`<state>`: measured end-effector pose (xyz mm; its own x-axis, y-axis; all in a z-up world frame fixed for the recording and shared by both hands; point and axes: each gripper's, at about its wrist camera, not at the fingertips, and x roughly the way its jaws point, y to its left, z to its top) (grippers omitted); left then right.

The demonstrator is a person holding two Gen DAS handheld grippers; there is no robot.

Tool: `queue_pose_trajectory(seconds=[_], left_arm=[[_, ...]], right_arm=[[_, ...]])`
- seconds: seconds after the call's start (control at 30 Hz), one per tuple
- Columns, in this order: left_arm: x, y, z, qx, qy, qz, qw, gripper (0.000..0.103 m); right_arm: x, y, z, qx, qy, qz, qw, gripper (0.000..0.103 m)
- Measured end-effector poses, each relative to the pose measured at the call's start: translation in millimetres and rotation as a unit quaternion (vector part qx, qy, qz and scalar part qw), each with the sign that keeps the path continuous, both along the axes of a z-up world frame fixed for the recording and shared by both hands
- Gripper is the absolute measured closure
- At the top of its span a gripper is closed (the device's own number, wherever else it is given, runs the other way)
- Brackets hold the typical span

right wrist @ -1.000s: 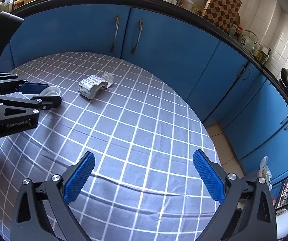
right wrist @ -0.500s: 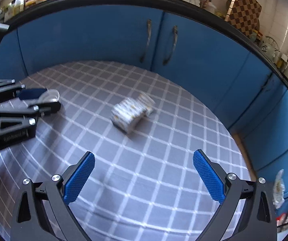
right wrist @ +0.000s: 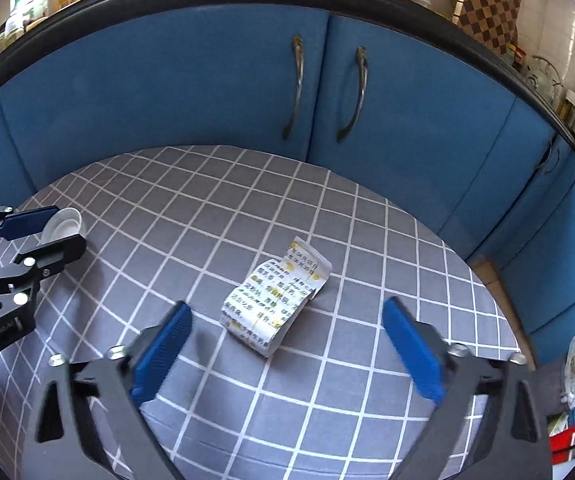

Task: Collect trash
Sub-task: 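Grasp the white printed medicine box with the right tool while the left tool holds the cup, then carry the white cup and printed box over the black bin with both tools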

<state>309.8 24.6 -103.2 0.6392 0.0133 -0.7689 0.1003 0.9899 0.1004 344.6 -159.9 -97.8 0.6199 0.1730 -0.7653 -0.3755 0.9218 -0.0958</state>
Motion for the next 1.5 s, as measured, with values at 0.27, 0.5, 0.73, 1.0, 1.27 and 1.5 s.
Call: queue_pose_trajectory(seconds=[0.27,0.5,0.73,1.0,1.27,1.5], left_arm=[[2,-5,0,-0.006,0.003,-0.001,1.0,0.062],[-14,-17,13,-0.001,-0.006,-0.009,0.9999,0.062],[-37,-36,32,0.002,-0.017,-0.022,0.9996,0.062],[-71,-74,53,0.017,-0.03,-0.052,0.998,0.062],[-102,-120,67,0.041,-0.039,-0.096,0.9937,0.062],[-123,-165,73,0.053,-0.044,-0.136,0.9883,0.062]], right_arm=[[-9,1,4,-0.004,0.008,0.015,1.0,0.073],[-41,-8,10,-0.018,0.005,0.02,1.0,0.073],[-76,-22,24,-0.031,-0.007,0.02,0.999,0.073],[-120,-45,44,-0.047,-0.028,0.016,0.998,0.073],[-160,-88,60,-0.06,-0.042,-0.005,0.997,0.073],[-192,-129,69,-0.074,-0.053,-0.033,0.995,0.073]])
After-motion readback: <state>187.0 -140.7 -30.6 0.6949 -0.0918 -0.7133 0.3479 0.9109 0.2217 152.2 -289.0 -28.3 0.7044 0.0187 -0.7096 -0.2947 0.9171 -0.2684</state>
